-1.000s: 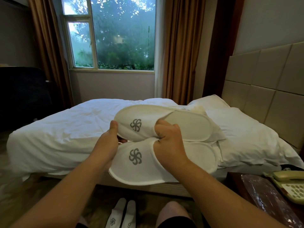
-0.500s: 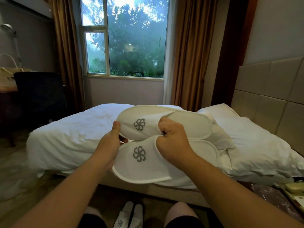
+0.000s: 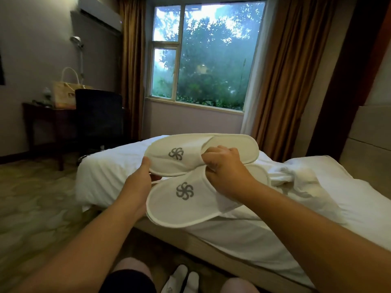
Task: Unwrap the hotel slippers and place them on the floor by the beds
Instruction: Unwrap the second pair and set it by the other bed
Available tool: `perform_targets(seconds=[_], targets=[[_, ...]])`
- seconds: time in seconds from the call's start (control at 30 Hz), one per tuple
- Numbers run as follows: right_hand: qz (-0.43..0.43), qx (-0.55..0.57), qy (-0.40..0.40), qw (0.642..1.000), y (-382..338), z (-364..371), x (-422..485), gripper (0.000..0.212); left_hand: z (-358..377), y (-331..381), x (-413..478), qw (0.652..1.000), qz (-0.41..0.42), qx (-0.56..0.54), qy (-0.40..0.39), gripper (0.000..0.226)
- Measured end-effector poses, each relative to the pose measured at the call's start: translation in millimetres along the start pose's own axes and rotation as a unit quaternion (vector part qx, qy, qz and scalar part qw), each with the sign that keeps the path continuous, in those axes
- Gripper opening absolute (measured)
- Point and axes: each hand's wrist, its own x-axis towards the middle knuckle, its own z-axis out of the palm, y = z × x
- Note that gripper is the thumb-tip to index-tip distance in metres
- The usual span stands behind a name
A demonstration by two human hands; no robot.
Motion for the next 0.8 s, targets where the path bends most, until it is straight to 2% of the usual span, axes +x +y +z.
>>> perform_targets(seconds=[0.1,0.27,0.37,0.5,0.67,0.8], targets=[[0.003,0.028,-0.004,1.0,4.7,24.5,17.1,0.007,-16.8,0.1,10.8,1.0,0.003,-0.007,0.005,0.043],[0.022,0.052,-0.003,0.998,24.4,69.4,52.6,0.013,-35.3,-0.2,43.6,0.996,0.056,0.07,-0.012,0.027],[0.02,0.09,-0.004,0.996,46.0,98.3,81.1,0.02,-37.7,1.3,78.7,0.99,0.075,0.117,0.029,0.032],[0.004,0.119,-0.009,0.993,80.9,136.1,125.4,0.015,-27.7,4.0,140.8,0.982,0.054,0.147,0.105,0.043],[-0.006,0.135,-0.013,0.991,135.8,161.7,190.7,0.013,-0.4,22.1,219.2,0.978,0.057,0.171,0.105,0.041],[-0.035,0.144,-0.01,0.989,173.3,148.3,254.9,0.018,32.4,65.1,270.0,0.98,0.024,0.16,0.118,0.044]])
